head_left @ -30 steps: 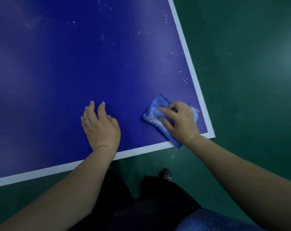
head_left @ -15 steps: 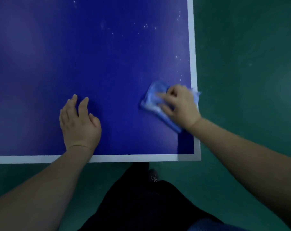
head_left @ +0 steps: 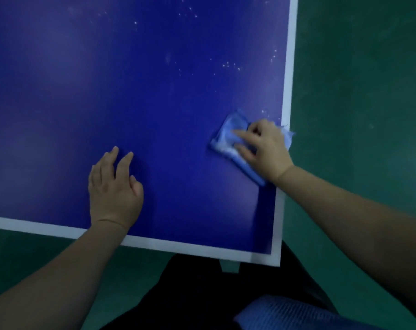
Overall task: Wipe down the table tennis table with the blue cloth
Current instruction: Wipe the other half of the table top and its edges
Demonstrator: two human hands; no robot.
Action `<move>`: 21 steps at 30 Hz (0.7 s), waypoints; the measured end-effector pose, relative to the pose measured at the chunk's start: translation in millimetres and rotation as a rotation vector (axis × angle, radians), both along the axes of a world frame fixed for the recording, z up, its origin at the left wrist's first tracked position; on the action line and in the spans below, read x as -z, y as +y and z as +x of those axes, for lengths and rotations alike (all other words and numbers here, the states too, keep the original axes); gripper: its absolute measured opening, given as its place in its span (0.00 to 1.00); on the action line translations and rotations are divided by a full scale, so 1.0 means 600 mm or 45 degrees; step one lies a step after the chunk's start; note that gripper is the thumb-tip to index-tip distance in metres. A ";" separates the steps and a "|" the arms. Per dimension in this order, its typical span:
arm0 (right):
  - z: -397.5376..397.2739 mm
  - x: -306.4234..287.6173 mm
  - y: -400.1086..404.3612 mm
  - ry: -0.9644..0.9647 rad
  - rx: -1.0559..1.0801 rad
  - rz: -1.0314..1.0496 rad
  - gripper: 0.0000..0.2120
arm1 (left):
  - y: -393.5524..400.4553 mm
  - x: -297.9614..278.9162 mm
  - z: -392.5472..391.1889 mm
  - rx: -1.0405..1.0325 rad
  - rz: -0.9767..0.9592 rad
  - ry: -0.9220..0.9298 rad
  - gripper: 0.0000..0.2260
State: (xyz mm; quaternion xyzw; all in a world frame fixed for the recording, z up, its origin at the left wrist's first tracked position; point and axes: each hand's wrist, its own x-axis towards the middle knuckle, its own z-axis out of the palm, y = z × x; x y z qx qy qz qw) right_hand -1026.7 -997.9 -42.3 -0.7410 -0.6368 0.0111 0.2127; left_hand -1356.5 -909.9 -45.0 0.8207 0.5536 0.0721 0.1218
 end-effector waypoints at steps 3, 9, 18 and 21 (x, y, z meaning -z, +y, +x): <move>0.085 -0.005 0.095 0.035 0.327 -0.004 0.15 | -0.002 0.001 0.002 -0.020 0.001 0.033 0.23; 0.009 -0.007 0.012 0.103 0.130 -0.025 0.13 | -0.071 -0.007 0.054 -0.528 0.003 -0.048 0.20; 0.103 -0.011 0.191 0.036 -0.327 -0.067 0.15 | -0.163 0.008 0.141 -0.920 0.043 -0.066 0.21; 0.088 -0.011 0.143 0.057 -0.079 -0.088 0.15 | -0.163 0.007 0.139 -0.955 0.058 -0.089 0.21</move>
